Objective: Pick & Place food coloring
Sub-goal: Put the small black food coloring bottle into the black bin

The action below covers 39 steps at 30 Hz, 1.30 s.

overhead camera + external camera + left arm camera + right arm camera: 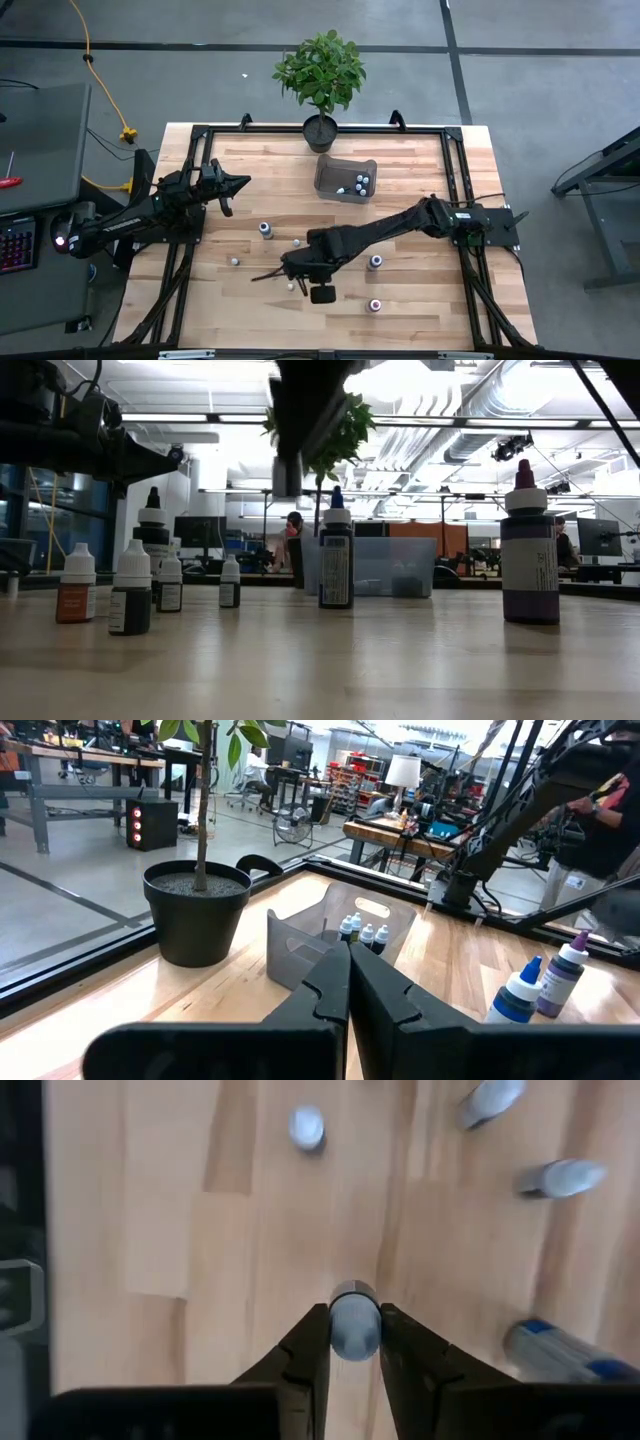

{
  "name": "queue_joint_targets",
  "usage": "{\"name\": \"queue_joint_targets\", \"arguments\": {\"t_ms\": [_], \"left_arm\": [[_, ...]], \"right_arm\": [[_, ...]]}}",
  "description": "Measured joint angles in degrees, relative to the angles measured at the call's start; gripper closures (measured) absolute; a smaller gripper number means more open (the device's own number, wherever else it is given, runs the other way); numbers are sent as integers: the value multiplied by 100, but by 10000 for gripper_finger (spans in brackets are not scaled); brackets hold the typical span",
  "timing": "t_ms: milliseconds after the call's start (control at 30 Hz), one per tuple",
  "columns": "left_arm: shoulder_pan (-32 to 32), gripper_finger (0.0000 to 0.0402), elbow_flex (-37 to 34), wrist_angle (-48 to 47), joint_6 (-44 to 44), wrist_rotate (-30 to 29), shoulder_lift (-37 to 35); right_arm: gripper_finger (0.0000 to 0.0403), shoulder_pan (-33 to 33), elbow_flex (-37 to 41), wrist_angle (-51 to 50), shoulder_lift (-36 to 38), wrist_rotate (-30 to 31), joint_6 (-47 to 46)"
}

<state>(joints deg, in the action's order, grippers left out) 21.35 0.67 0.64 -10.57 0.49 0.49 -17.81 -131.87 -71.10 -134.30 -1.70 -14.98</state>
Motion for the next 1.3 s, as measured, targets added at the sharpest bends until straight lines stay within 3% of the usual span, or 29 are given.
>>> {"name": "queue_joint_targets", "arguments": {"t_ms": [67, 267, 600, 800, 1100, 1300], "left_arm": [[1, 401, 0, 0, -2, 0, 0], [-1, 401, 0, 0, -2, 1, 0], [-1, 401, 0, 0, -2, 2, 0], [0, 401, 0, 0, -1, 1, 0], [-1, 401, 0, 0, -2, 2, 0], [-1, 401, 0, 0, 0, 2, 0]], "right_arm": [[338, 24, -320, -293, 3, 14, -161], [335, 51, 52, -558, 580, 6, -1072], [335, 357, 57, -1901, 1211, 822, -1694], [339, 833, 208, -1890, 1585, 1083, -1985], [338, 1873, 1296, -1810, 1989, 1124, -2090], [334, 2550, 2287, -1013, 2184, 947, -1683]]}}
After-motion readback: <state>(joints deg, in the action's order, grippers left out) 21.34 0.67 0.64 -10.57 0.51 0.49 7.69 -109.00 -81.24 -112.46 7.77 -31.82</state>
